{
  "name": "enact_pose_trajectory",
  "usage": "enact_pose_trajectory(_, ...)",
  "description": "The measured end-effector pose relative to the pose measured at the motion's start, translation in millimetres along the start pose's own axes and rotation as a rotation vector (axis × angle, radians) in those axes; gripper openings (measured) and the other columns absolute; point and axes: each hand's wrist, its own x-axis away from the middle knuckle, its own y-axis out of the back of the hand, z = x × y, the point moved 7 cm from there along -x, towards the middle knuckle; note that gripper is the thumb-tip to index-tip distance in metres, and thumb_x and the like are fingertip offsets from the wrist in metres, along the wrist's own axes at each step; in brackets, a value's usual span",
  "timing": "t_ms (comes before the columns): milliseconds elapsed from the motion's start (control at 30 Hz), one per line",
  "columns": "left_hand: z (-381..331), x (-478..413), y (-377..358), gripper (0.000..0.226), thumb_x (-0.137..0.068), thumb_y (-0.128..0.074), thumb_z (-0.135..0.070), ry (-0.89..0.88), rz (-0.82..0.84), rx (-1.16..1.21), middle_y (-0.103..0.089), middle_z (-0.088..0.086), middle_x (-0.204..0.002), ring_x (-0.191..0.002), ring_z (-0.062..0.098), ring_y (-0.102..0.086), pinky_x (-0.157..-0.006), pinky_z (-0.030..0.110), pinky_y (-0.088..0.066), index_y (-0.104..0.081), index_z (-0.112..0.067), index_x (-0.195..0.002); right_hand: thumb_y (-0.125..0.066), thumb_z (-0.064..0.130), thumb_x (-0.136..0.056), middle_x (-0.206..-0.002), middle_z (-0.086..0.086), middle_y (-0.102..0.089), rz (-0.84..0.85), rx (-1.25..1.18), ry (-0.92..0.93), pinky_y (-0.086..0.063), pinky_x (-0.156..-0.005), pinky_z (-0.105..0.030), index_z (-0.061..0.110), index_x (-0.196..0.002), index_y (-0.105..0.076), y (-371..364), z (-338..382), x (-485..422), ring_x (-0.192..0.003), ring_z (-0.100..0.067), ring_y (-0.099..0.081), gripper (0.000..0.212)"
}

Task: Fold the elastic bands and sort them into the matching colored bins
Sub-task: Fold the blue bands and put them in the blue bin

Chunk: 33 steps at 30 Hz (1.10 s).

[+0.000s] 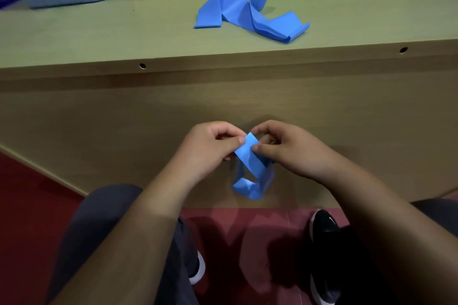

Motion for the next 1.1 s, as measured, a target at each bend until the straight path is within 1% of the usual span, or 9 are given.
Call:
enact_pose_trajectory(133,-8,4,2,0.010,-0.094,-0.078,-0.019,-0.110,-0.009,-0.088,-0.075,-0.007,-0.079,-0.071,0.007,-0.064,-0.076,0.034,-0.056,-0.083,-0.027,-0.091,-0.076,0.029,-0.097,-0.090,0.008,-0.077,0.018,0.048,0.043,-0.056,-0.092,-0.040,0.038,-0.123,-0.070,-1,6,2,-0.090,-0.011,-0.073,0.029)
enact_pose_trajectory(267,-20,7,1,0.013,-0.093,-0.079,-0.019,-0.252,-0.032,-0.242,-0.073,-0.007,-0.087,-0.081,0.004,-0.066,-0.073,0.021,-0.048,-0.083,-0.031,-0.091,-0.076,0.034,-0.096,-0.091,0.010,-0.076,0.008,0.106,0.063,-0.056,-0.088,-0.035,0.044,-0.115,-0.073,1,5,2,-0.090,-0.007,-0.072,0.022)
enact_pose_trajectory(467,-31,10,0,0.014,-0.092,-0.079,-0.019,-0.384,-0.048,-0.340,-0.068,-0.006,-0.088,-0.086,0.013,-0.066,-0.075,0.028,-0.051,-0.082,-0.033,-0.092,-0.077,0.035,-0.096,-0.085,0.012,-0.074,-0.024,0.121,0.129,-0.050,-0.079,-0.025,0.040,-0.107,-0.078,4,7,1,-0.081,-0.002,-0.067,0.012)
enact_pose_trajectory(533,-36,12,1,0.015,-0.092,-0.078,-0.018,-0.425,-0.054,-0.374,-0.067,-0.008,-0.088,-0.086,0.012,-0.066,-0.073,0.024,-0.049,-0.082,-0.032,-0.093,-0.077,0.033,-0.098,-0.084,0.013,-0.074,-0.025,0.103,0.156,-0.052,-0.078,-0.027,0.039,-0.105,-0.079,5,10,2,-0.080,-0.003,-0.066,0.010)
enact_pose_trajectory(600,-43,13,2,0.014,-0.092,-0.078,-0.015,-0.475,-0.072,-0.402,-0.067,-0.008,-0.088,-0.086,0.013,-0.067,-0.073,0.020,-0.047,-0.083,-0.029,-0.094,-0.077,0.031,-0.098,-0.089,0.008,-0.077,-0.032,0.060,0.179,-0.057,-0.085,-0.037,0.036,-0.102,-0.081,5,13,0,-0.086,-0.009,-0.072,0.008)
enact_pose_trajectory(667,-51,15,4,0.014,-0.092,-0.078,-0.014,-0.520,-0.104,-0.415,-0.067,-0.008,-0.088,-0.084,0.013,-0.066,-0.072,0.017,-0.045,-0.083,-0.026,-0.095,-0.077,0.025,-0.098,-0.088,0.006,-0.078,-0.049,-0.022,0.202,-0.056,-0.087,-0.038,0.029,-0.097,-0.082,8,17,0,-0.085,-0.008,-0.072,0.006)
enact_pose_trajectory(800,-70,18,9,0.012,-0.093,-0.077,-0.013,-0.574,-0.187,-0.413,-0.067,-0.008,-0.089,-0.084,0.013,-0.067,-0.073,0.017,-0.046,-0.081,-0.023,-0.096,-0.076,0.021,-0.098,-0.076,0.008,-0.073,-0.126,-0.076,0.248,-0.050,-0.076,-0.028,0.023,-0.088,-0.080,18,28,1,-0.075,-0.002,-0.064,0.011)
enact_pose_trajectory(967,-107,21,9,0.013,-0.095,-0.072,-0.010,-0.639,-0.250,-0.409,-0.068,-0.010,-0.096,-0.093,0.011,-0.067,-0.081,0.022,-0.050,-0.080,-0.021,-0.098,-0.076,0.023,-0.098,-0.080,0.010,-0.075,-0.280,-0.015,0.308,-0.050,-0.074,-0.028,0.024,-0.089,-0.080,43,45,12,-0.076,0.001,-0.063,0.010)
enact_pose_trajectory(1100,-156,24,15,0.014,-0.097,-0.070,-0.010,-0.738,-0.327,-0.405,-0.069,-0.007,-0.099,-0.094,0.012,-0.067,-0.084,0.022,-0.050,-0.080,-0.019,-0.101,-0.076,0.024,-0.099,-0.082,0.011,-0.076,-0.375,-0.092,0.321,-0.051,-0.074,-0.028,0.024,-0.090,-0.080,63,54,22,-0.076,0.001,-0.063,0.010)
